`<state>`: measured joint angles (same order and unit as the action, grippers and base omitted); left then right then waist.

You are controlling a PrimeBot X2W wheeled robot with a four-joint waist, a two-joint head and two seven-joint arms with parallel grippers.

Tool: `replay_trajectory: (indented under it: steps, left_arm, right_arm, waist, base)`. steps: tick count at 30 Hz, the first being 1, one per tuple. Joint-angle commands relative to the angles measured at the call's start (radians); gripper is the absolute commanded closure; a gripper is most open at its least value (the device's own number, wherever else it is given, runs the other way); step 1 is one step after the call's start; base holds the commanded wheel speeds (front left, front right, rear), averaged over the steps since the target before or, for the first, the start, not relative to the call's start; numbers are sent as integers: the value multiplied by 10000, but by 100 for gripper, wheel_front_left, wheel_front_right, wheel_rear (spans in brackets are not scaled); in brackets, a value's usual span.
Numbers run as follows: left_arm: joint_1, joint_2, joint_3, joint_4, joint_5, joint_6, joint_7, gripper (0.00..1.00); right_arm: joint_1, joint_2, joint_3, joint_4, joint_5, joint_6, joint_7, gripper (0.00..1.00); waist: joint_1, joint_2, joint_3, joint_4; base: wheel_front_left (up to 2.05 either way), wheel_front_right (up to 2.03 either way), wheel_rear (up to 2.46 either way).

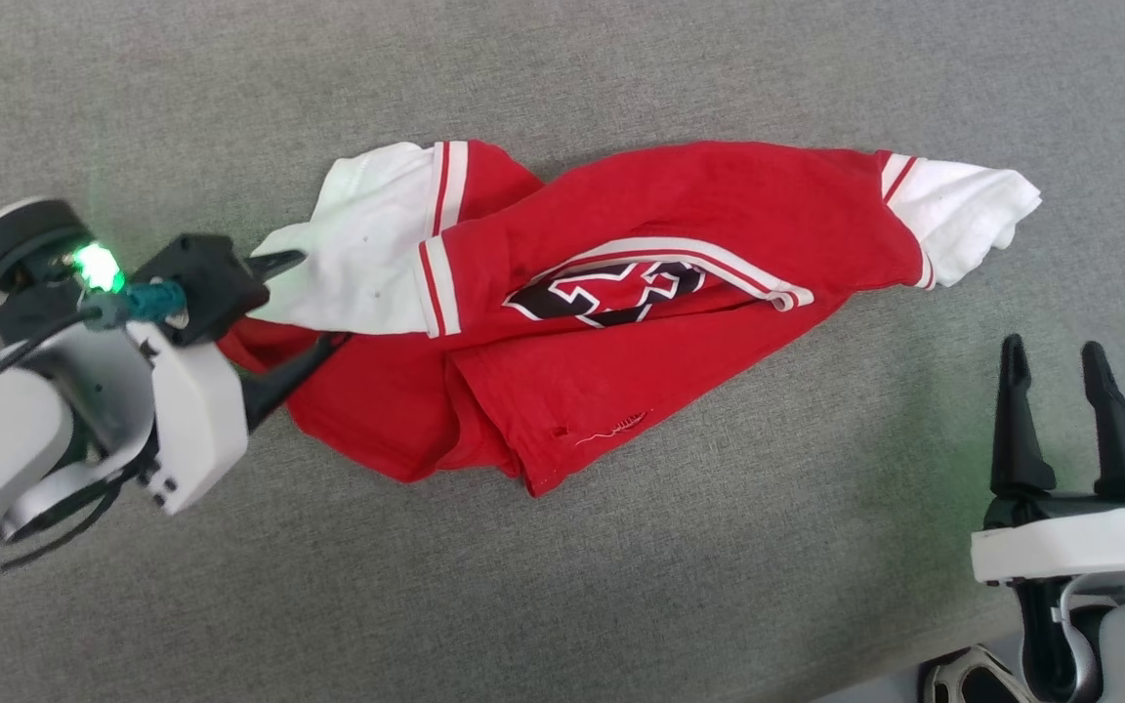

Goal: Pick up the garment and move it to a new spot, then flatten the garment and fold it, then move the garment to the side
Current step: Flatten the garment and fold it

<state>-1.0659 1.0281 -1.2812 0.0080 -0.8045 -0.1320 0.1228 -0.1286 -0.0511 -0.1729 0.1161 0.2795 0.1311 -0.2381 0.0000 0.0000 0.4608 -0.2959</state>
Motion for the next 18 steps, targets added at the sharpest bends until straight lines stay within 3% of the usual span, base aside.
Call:
replay_trajectory:
  steps: [1,2,3,9,18]
  left_arm:
    - [-203,-169,20,133,-26,26,-265,51]
    - [-227,-242,24,293,-88,26,-405,72]
    - [-213,-317,16,360,-97,26,-488,100]
    - [-613,-574,22,1100,-118,26,-1225,100]
    - [-1307,-223,26,2570,-1249,26,-2539,100]
  right_arm:
    - [-126,6,49,29,10,-7,-75,0]
    - [-173,6,84,48,-16,-7,-81,0]
    - [-222,3,115,59,-35,-7,-86,0]
    - [-327,3,123,94,-133,-7,-87,0]
    - [-448,4,29,209,-341,-7,183,0]
  waist:
    - [0,0,0,19]
    - [0,0,-5,34]
    - [0,0,-12,51]
    - [0,0,-135,296]
    - [0,0,-621,1092]
  base:
    - [0,0,0]
    - [0,0,0]
    - [0,0,0]
    - [0,0,0]
    - [0,0,0]
